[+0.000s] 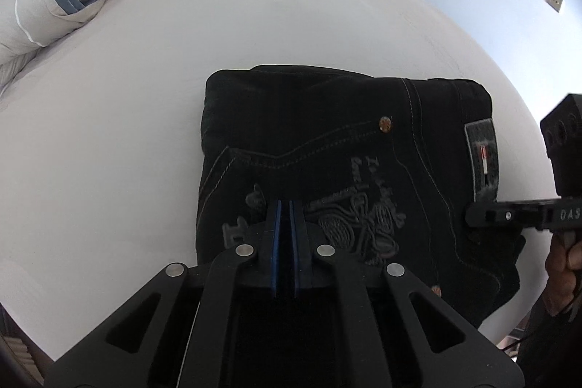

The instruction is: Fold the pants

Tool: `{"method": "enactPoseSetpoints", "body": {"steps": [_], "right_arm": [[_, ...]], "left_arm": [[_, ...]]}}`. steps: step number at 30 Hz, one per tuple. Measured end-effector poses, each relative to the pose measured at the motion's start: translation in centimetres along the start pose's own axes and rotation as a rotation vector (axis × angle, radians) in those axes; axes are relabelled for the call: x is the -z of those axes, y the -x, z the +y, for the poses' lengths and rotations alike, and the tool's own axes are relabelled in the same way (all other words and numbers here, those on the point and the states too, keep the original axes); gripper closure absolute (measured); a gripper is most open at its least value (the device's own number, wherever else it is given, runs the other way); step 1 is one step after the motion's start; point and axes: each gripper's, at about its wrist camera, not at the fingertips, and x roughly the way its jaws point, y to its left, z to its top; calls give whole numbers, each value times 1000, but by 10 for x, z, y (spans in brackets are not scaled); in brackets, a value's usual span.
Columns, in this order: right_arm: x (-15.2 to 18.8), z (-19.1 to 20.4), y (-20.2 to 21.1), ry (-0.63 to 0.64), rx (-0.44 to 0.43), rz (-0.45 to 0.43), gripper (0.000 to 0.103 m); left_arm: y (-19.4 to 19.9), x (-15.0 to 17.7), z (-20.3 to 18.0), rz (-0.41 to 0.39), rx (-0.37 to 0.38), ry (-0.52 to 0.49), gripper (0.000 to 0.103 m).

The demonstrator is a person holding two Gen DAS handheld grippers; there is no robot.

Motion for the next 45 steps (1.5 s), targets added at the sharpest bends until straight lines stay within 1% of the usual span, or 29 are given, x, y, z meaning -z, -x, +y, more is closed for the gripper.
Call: {"method": "enactPoseSetpoints", "body": {"steps": [4, 7, 8, 9, 10, 12, 14, 15, 17, 18, 19, 20, 22, 23, 25, 28, 29, 30, 32, 33, 34, 35, 36, 37, 38, 39, 40, 43, 45], "right_arm": [[3, 1, 2, 2, 11, -14, 103], [6, 7, 9, 34, 45, -12, 103], [7, 12, 14, 39, 58, -7, 101], [7, 17, 20, 38, 51, -9, 91], [7, 20, 33, 31, 16, -33, 83], [9, 20, 60, 23, -16, -116, 42], [6, 9, 81, -8, -10, -182, 26], [4, 2, 83, -28, -11, -185, 26], [-2, -18, 78, -109, 23, -147, 26], [-4, -27, 74, -150, 13, -127, 26], [-4, -32, 70, -172, -3, -118, 26], [-4, -35, 65, -186, -3, -111, 26], [-5, -30, 54, -168, 6, -95, 26], [-6, -27, 48, -157, 13, -79, 26], [-10, -20, 35, -144, 37, -41, 26], [-18, -15, 17, -176, 27, 1, 26], [-20, -11, 9, -187, 19, 14, 26], [-21, -8, 4, -194, 24, 22, 26], [-23, -1, -3, -191, 36, 31, 26], [-26, 3, -6, -190, 38, 31, 28], [-26, 5, -8, -191, 40, 30, 30], [-28, 6, -10, -191, 45, 29, 39], [-28, 6, -10, -188, 55, 29, 55], [-27, 4, -9, -186, 74, 27, 65], [-26, 2, -8, -187, 78, 20, 71], [-25, 2, -6, -186, 69, 10, 75], [-23, 3, -5, -175, 72, 0, 76], [-23, 23, 0, -63, 139, -29, 81], [-26, 36, 7, 0, 156, -50, 83]], "left_arm": [[15, 30, -12, -19, -5, -16, 100], [35, 55, -25, -38, -33, -93, 99], [44, 63, -27, -34, -31, -115, 99], [53, 64, -27, -29, -35, -138, 98], [62, 63, -24, -36, -38, -143, 98], [85, 59, -10, -62, -12, -94, 97], [92, 46, 13, -67, 20, -12, 93], [87, 35, 29, -57, 57, 47, 84], [82, 23, 43, -63, 83, 86, 56], [76, 14, 49, -69, 115, 99, 23], [71, 9, 53, -71, 132, 108, 11], [61, 1, 59, -56, 149, 119, 10], [33, -13, 67, 34, 202, 138, 10], [25, -16, 72, 49, 202, 143, 10], [4, -21, 83, 116, 215, 165, 10], [-20, -23, 93, 190, 255, 208, 12], [-26, -22, 93, 213, 254, 210, 13], [-31, -23, 92, 217, 250, 202, 16], [-33, -27, 84, 223, 262, 173, 33], [-34, -30, 79, 231, 273, 169, 49], [-36, -33, 74, 238, 284, 168, 60], [-38, -35, 70, 243, 268, 162, 60], [-39, -37, 64, 245, 239, 141, 63], [-39, -38, 60, 243, 222, 128, 65], [-39, -39, 58, 239, 214, 123, 66], [-37, -40, 56, 233, 208, 120, 69], [-36, -41, 54, 227, 205, 120, 71], [-29, -45, 46, 209, 178, 112, 77], [-25, -49, 43, 197, 166, 111, 80]]}}
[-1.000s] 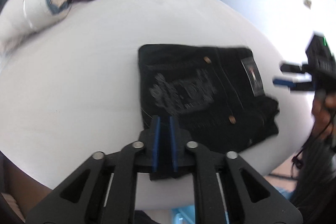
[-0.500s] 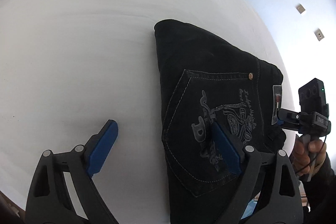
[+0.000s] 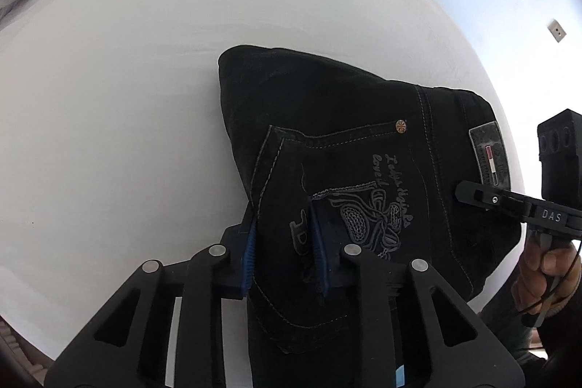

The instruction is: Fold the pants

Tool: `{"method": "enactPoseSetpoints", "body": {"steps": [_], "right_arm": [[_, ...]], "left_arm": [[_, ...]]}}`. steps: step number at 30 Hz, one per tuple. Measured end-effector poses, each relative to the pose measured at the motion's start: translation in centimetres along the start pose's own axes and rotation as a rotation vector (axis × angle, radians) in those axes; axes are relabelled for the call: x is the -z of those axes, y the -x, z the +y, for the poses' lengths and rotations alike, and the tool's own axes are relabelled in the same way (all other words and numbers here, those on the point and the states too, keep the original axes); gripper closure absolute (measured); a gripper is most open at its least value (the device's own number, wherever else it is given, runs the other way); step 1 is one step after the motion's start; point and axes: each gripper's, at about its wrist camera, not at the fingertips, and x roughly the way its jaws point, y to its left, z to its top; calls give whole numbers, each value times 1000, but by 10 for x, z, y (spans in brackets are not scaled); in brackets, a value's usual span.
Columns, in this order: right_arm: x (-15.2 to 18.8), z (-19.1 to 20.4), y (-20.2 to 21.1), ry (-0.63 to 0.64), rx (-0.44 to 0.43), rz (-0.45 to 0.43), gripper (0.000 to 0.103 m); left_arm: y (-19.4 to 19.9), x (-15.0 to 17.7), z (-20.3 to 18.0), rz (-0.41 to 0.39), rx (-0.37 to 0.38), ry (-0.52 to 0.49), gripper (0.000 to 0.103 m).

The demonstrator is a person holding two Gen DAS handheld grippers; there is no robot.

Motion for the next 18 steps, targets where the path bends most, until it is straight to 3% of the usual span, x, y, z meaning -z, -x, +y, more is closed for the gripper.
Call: {"method": "enactPoseSetpoints", "body": {"steps": [4, 10, 14, 18], "right_arm": [[-18, 17, 27, 74, -13, -58, 83], [-73, 14, 60, 109, -34, -142, 83], [-110, -4, 63, 94, -29, -166, 83], [-140, -44, 41, 39, -23, -144, 83]], "left_arm": [[23, -18, -10, -65, 17, 4, 82], [43, -79, -38, -174, 29, -43, 82], [13, -118, -54, -181, 30, -53, 81], [-38, -144, -65, -139, 26, -47, 81]]}}
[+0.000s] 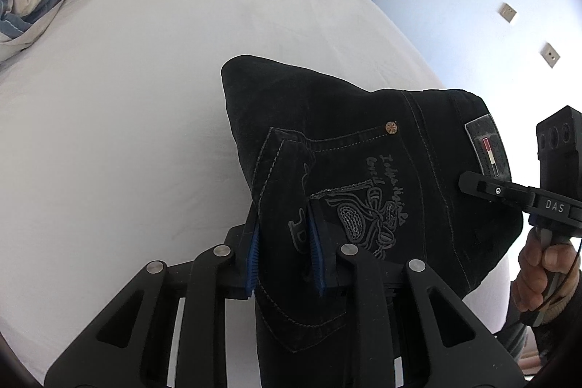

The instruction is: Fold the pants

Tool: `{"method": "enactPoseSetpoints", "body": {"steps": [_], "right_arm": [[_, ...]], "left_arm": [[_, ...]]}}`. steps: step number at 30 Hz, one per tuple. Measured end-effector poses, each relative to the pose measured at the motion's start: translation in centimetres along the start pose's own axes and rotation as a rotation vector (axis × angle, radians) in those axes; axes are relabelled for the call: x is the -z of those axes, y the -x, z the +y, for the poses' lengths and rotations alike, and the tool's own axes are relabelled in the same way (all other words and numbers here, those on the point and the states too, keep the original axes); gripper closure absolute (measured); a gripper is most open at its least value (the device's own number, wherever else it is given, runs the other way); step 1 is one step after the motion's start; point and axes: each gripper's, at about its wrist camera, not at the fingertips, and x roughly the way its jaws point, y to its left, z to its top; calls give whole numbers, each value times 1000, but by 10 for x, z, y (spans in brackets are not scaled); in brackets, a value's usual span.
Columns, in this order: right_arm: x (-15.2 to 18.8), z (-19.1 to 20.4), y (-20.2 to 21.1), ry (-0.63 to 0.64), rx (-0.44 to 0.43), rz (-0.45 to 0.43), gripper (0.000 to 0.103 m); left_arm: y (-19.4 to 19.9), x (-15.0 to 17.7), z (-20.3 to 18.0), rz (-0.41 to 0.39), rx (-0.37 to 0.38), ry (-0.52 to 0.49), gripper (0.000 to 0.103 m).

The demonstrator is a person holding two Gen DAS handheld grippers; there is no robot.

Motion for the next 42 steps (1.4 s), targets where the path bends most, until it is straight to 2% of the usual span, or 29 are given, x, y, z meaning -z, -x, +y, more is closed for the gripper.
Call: {"method": "enactPoseSetpoints", "body": {"steps": [2, 4, 5, 7, 9, 10, 12, 14, 15, 16, 18, 20, 22, 23, 24, 25, 28, 29, 31, 33, 35, 38, 42], "right_arm": [[-3, -24, -20, -43, 17, 44, 82], [2, -51, -39, -93, 45, 94, 74], [6, -63, -44, -119, 25, 92, 72], [11, -73, -38, -138, -35, 61, 71], [15, -76, -30, -150, -42, 47, 64], [16, -76, -24, -158, -31, 39, 61], [23, -75, -6, -169, 3, 2, 45], [34, -73, 17, -186, 48, -56, 35], [41, -71, 28, -191, 72, -81, 35], [47, -66, 41, -188, 97, -109, 34], [62, -51, 72, -153, 160, -185, 32], [78, -31, 109, -84, 237, -284, 28], [93, -3, 146, 0, 300, -414, 16], [97, 12, 160, 37, 326, -472, 4], [104, 26, 177, 77, 357, -538, 0], [112, 43, 196, 130, 384, -621, 0], [124, 82, 232, 253, 454, -758, 0], [128, 94, 244, 285, 473, -793, 0], [138, 113, 265, 333, 492, -841, 0], [149, 127, 288, 374, 477, -877, 0], [158, 138, 307, 388, 490, -910, 0], [170, 154, 325, 407, 499, -923, 0], [173, 161, 319, 393, 531, -871, 0]], "left_arm": [[-29, -3, 4, 44, -20, 5, 80], [-54, 4, 7, 78, -60, -1, 73], [-59, 5, 6, 75, -72, 1, 71], [-60, 7, 8, 51, -90, 9, 56], [-57, 10, 17, 33, -87, 32, 48], [-53, 12, 21, 25, -71, 49, 47], [-38, 19, 24, 5, -81, 65, 47], [-13, 27, 17, -67, -147, 52, 44], [2, 34, 10, -114, -190, 33, 35], [21, 41, -4, -180, -242, 10, 25], [62, 58, -40, -340, -352, -38, 16], [92, 54, -80, -487, -433, -88, 2], [135, 76, -118, -676, -536, -132, 0], [150, 87, -138, -728, -565, -142, 0], [167, 84, -157, -768, -581, -143, 0], [185, 90, -170, -793, -569, -117, 0], [228, 105, -182, -831, -493, -45, 0], [257, 118, -169, -842, -473, -36, 0], [286, 131, -177, -843, -436, -61, 0], [308, 137, -183, -809, -434, -116, 0], [328, 145, -188, -793, -470, -151, 0], [350, 151, -186, -764, -479, -143, 0], [329, 145, -175, -609, -468, -42, 0]]}}
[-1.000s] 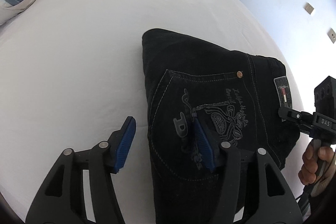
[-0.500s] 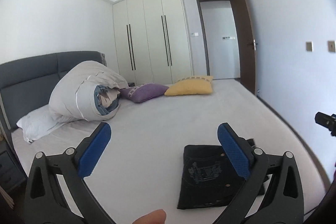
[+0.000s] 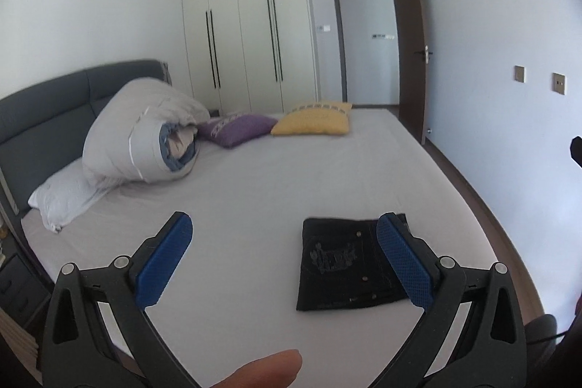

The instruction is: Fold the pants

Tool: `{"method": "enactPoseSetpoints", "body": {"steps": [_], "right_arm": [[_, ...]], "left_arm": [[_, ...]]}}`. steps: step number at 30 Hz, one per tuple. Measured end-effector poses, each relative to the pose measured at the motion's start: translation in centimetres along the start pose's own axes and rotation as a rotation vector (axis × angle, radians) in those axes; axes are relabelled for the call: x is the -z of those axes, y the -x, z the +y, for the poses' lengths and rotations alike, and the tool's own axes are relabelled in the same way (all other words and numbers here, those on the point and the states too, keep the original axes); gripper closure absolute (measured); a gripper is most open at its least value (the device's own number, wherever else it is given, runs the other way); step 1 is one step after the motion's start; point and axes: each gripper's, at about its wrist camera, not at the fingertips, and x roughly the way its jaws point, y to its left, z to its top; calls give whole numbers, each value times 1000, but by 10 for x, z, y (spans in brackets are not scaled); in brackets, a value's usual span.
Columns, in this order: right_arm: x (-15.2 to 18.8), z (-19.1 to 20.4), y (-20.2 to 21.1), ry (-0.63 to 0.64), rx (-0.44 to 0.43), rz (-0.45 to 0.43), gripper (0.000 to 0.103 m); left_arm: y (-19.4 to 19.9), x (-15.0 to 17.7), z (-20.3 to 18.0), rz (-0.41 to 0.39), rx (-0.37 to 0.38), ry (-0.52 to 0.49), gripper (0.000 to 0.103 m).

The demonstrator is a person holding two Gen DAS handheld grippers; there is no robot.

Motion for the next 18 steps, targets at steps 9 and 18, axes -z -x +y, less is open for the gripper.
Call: {"method": "enactPoseSetpoints", "body": {"steps": [9, 18], "right_arm": [[56, -7, -61, -213, -73, 402, 0], [77, 15, -79, -152, -98, 504, 0]], "left_arm": [[-74, 55, -35, 307, 38, -3, 0], [-108, 78, -45, 402, 83, -3, 0]]}}
